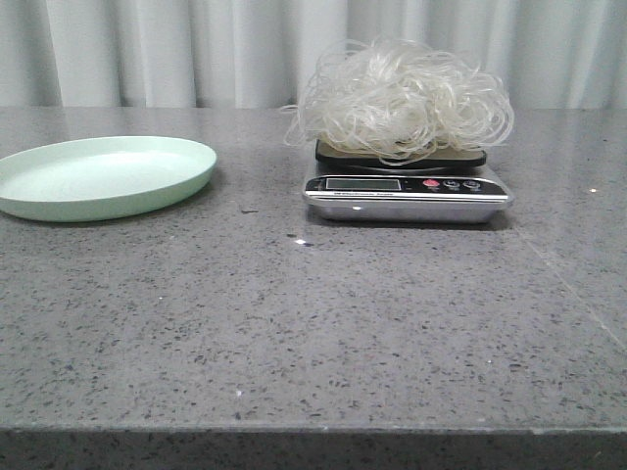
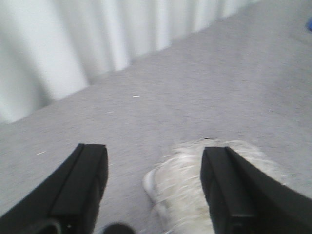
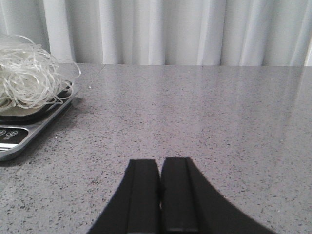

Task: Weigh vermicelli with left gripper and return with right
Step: 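Open the left gripper to release the vermicelli and withdraw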

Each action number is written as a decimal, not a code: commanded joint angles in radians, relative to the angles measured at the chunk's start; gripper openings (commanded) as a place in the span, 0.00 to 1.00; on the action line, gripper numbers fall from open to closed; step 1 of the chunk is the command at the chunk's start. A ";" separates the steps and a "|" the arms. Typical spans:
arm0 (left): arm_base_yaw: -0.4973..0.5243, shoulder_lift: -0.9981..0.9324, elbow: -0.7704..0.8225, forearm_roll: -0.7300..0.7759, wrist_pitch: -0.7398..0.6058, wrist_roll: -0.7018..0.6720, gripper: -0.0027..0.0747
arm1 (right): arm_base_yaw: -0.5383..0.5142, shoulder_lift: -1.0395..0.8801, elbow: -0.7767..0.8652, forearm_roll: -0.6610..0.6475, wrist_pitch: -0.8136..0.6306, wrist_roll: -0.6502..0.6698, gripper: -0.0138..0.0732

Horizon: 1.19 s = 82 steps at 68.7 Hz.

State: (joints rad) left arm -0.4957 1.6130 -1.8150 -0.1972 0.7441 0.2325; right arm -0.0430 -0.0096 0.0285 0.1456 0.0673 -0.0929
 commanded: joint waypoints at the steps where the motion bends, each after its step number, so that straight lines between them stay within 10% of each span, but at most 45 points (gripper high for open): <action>1: 0.065 -0.139 0.072 0.034 -0.069 -0.038 0.59 | -0.007 -0.017 -0.009 0.001 -0.073 -0.003 0.33; 18: 0.225 -0.423 0.403 0.074 -0.182 -0.038 0.54 | -0.007 -0.017 -0.009 0.001 -0.073 -0.003 0.33; 42: 0.376 -0.863 0.908 0.131 -0.352 -0.038 0.21 | -0.007 -0.017 -0.009 0.001 -0.073 -0.003 0.33; 82: 0.431 -1.239 1.362 0.044 -0.570 -0.059 0.21 | -0.007 -0.017 -0.009 0.001 -0.086 -0.003 0.33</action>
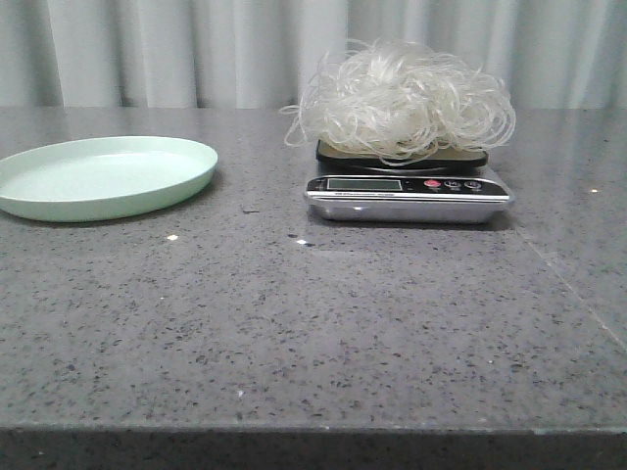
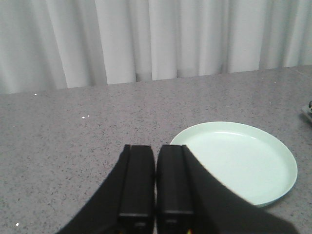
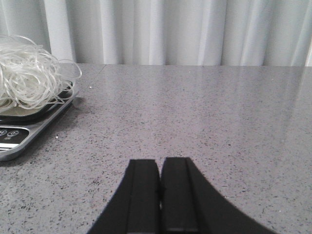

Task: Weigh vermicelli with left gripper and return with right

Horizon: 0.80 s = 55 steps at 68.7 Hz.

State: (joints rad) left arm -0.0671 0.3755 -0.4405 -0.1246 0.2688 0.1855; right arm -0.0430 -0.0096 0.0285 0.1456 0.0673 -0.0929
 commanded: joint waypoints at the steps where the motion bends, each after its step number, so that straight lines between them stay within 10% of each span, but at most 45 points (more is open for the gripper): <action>1: 0.003 -0.001 -0.010 -0.029 -0.098 -0.012 0.21 | -0.007 -0.017 -0.009 0.001 -0.090 -0.003 0.33; 26: 0.003 -0.001 -0.010 -0.029 -0.140 -0.012 0.21 | -0.007 -0.017 -0.097 0.016 -0.151 -0.002 0.33; 55: 0.003 -0.001 -0.010 -0.029 -0.144 -0.012 0.21 | -0.007 0.398 -0.733 0.109 -0.055 0.001 0.33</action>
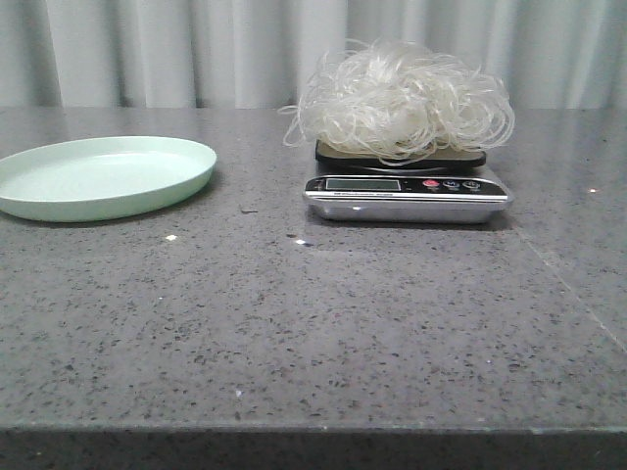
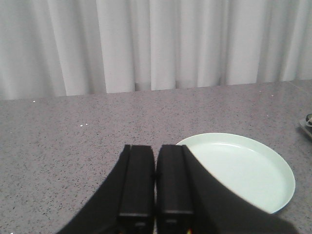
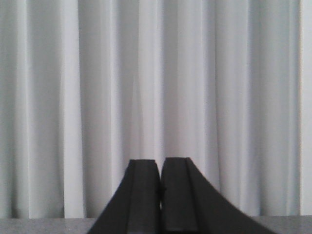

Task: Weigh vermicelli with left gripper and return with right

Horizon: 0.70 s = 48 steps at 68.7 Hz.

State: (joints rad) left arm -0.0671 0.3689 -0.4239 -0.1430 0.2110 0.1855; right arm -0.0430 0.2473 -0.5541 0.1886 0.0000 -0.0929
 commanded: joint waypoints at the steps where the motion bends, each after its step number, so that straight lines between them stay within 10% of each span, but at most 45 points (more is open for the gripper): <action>1: 0.003 0.005 -0.027 -0.010 -0.086 -0.012 0.21 | -0.006 0.171 -0.186 0.087 0.036 0.001 0.33; 22: 0.003 0.005 -0.027 -0.010 -0.089 -0.012 0.21 | 0.195 0.601 -0.701 0.130 0.507 -0.039 0.38; 48: 0.003 0.005 -0.027 -0.010 -0.089 -0.012 0.21 | 0.381 1.048 -1.003 0.131 0.658 -0.064 0.87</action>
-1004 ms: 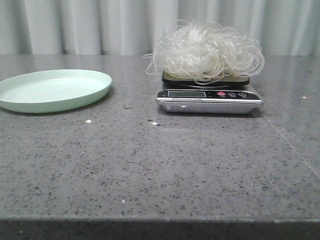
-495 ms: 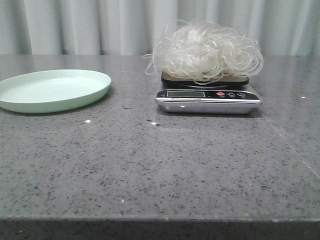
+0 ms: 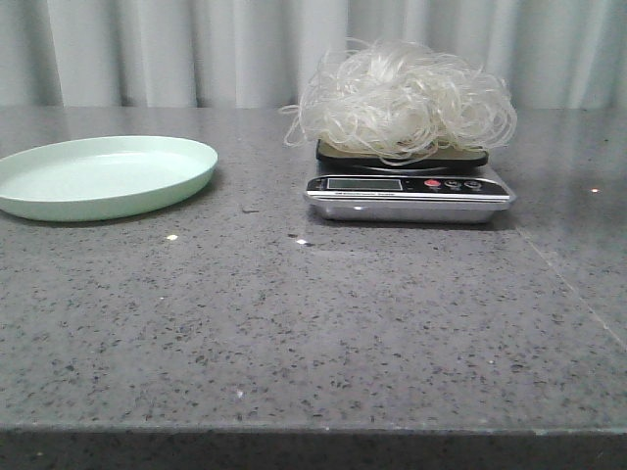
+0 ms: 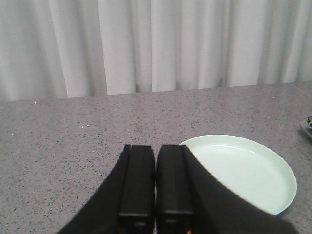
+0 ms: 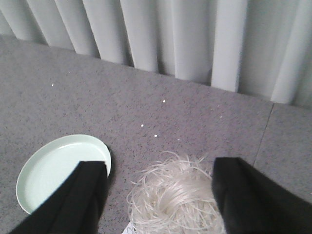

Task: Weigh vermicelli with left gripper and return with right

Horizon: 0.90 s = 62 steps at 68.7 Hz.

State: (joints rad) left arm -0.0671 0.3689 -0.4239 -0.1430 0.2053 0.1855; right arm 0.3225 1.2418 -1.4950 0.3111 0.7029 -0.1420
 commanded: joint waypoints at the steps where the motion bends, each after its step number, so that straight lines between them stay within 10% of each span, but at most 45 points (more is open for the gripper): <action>1: 0.003 0.005 -0.027 -0.010 -0.084 -0.012 0.21 | 0.017 0.073 -0.066 0.008 -0.045 -0.015 0.86; 62: 0.003 0.005 -0.027 -0.010 -0.084 -0.012 0.21 | 0.019 0.506 -0.078 -0.074 0.069 -0.015 0.82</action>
State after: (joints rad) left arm -0.0671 0.3689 -0.4239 -0.1430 0.2053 0.1855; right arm 0.3406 1.7740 -1.5487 0.2378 0.7843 -0.1493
